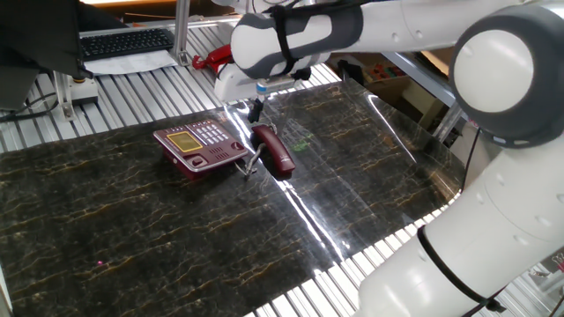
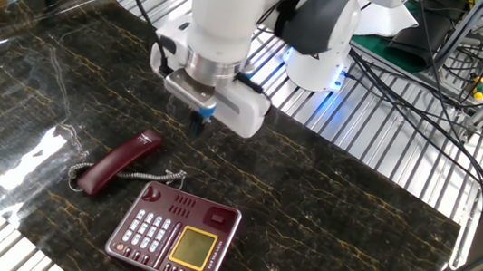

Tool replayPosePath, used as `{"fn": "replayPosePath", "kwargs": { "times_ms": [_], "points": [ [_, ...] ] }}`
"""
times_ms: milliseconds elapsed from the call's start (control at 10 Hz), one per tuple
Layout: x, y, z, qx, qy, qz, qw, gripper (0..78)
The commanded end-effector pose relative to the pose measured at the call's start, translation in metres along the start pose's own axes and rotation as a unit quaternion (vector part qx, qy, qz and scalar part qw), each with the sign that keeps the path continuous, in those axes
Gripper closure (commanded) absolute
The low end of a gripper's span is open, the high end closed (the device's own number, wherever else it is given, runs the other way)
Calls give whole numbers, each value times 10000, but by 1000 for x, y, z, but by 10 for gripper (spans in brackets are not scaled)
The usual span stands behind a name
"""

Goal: Place the handset of the telephone on the corresponding phone cradle

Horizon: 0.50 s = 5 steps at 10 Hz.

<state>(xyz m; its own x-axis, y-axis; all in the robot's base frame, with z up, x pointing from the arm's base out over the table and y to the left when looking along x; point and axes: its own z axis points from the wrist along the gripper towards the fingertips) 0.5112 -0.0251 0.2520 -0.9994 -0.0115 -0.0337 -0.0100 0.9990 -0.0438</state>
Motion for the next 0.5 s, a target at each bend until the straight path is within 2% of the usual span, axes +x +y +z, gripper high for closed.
{"fn": "replayPosePath", "kwargs": {
  "times_ms": [100, 500],
  "points": [
    [-5, -32, 58, -27, -767, 0, 9971, 776],
    [-1, -46, 69, 69, -724, -169, 9972, 776]
  ]
}}
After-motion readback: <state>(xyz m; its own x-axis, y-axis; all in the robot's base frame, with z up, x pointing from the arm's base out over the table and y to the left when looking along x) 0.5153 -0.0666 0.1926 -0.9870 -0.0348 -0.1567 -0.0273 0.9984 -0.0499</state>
